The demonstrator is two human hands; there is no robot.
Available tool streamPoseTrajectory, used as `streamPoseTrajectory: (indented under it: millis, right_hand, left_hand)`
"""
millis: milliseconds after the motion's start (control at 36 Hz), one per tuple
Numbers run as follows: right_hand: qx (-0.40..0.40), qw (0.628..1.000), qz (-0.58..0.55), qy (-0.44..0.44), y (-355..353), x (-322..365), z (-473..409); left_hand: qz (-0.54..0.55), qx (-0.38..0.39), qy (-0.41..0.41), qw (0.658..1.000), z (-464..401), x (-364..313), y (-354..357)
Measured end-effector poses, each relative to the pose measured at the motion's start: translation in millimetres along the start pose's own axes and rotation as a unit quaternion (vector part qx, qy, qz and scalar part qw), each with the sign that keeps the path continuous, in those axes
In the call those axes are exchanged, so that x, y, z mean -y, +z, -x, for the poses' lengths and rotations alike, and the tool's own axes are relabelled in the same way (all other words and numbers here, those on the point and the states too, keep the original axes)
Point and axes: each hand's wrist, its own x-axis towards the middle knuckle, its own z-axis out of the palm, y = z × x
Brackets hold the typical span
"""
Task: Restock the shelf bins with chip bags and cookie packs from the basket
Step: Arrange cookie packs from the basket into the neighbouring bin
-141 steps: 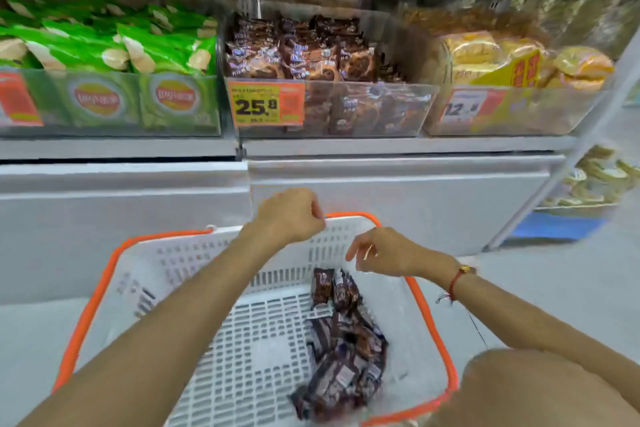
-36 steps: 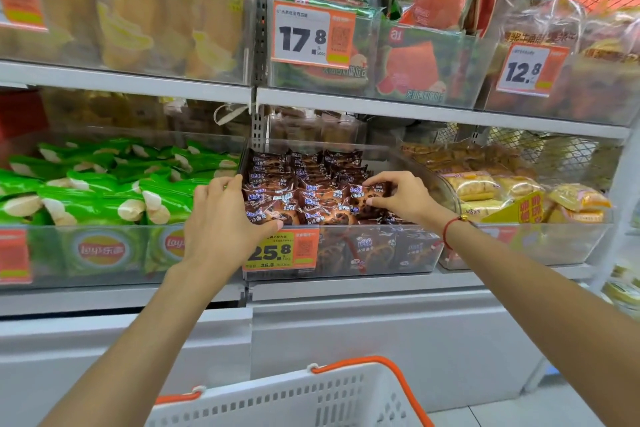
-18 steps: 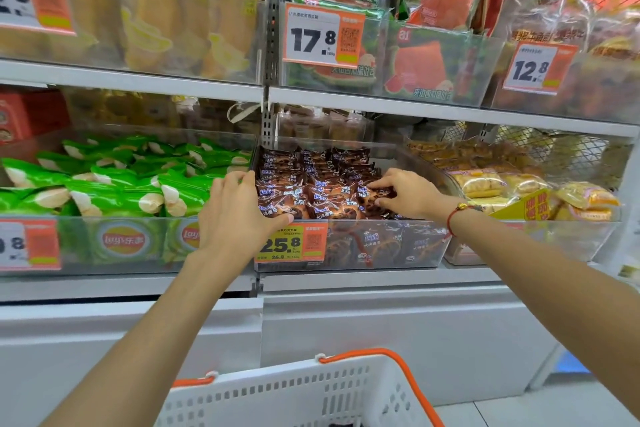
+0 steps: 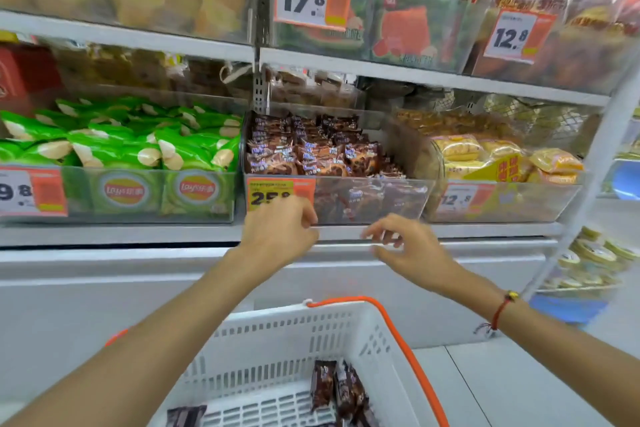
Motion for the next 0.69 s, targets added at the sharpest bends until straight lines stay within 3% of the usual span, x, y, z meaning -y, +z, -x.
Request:
streamPoseTrajectory:
  millis: [139, 278, 444, 583, 694]
  right_hand:
    - [0.165, 0.982, -0.008, 0.094, 61, -17, 58]
    - [0.3, 0.943, 0.014, 0.145, 112, -32, 96]
    - [0.505, 0.845, 0.118, 0.132, 167, -47, 133]
    - [0.539, 0.805, 0.24, 0.064, 193, -52, 161]
    - [0.509, 0.821, 0.255, 0.038, 210, -57, 174]
  left_hand:
    - [-0.029, 0.181, -0.014, 0.983, 32, 11, 69]
    - [-0.058, 0.346, -0.021, 0.936, 63, 24, 133]
    - [-0.004, 0.468, -0.076, 0.881, 111, 46, 228]
    - [0.061, 0.557, -0.095, 0.823, 160, 54, 277]
    - [0.146, 0.52, -0.109, 0.835, 185, 55, 299]
